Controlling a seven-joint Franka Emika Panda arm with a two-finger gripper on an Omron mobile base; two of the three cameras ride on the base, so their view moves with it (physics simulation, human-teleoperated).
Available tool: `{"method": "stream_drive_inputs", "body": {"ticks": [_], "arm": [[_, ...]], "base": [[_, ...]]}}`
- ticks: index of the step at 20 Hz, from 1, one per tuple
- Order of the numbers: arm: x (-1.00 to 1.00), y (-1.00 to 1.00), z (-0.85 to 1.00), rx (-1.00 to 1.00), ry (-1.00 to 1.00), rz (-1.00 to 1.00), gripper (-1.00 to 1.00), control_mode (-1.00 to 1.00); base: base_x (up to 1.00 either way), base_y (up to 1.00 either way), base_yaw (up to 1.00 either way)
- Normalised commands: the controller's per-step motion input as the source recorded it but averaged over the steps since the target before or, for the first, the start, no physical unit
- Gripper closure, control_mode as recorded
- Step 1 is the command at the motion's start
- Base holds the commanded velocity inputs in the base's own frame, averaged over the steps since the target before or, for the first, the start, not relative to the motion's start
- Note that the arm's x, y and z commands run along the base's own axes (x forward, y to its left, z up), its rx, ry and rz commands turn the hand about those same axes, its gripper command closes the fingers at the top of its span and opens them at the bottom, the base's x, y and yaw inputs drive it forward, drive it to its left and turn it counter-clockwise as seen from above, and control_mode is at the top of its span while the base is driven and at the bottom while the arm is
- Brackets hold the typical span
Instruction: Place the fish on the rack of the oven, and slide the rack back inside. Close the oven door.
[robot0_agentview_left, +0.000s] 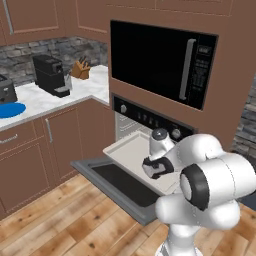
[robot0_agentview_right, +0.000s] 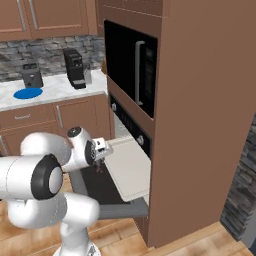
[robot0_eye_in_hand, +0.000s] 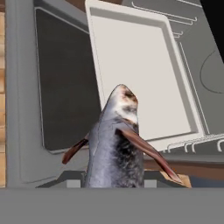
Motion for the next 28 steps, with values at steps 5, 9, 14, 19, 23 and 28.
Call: {"method": "stream_drive_inputs", "body": {"ticks": [5,9,14,19,23,28], "arm": [[0.32,0.0,-0.23,0.0,0.03,0.0,1.0,-1.0],[0.32,0.0,-0.25,0.0,0.04,0.0,1.0,-1.0],[0.35,0.0,-0.27,0.0,0.03,0.0,1.0,-1.0],[0.3,0.0,-0.38,-0.03,0.0,0.0,1.0,-1.0],[0.32,0.0,-0.35,-0.03,0.0,0.0,1.0,-1.0],[0.31,0.0,-0.38,-0.04,0.0,-0.02,1.0,-1.0]], "base": [[0.0,0.0,0.0],[0.0,0.0,0.0],[0.0,0.0,0.0],[0.0,0.0,0.0],[0.0,0.0,0.0],[0.0,0.0,0.0]]}}
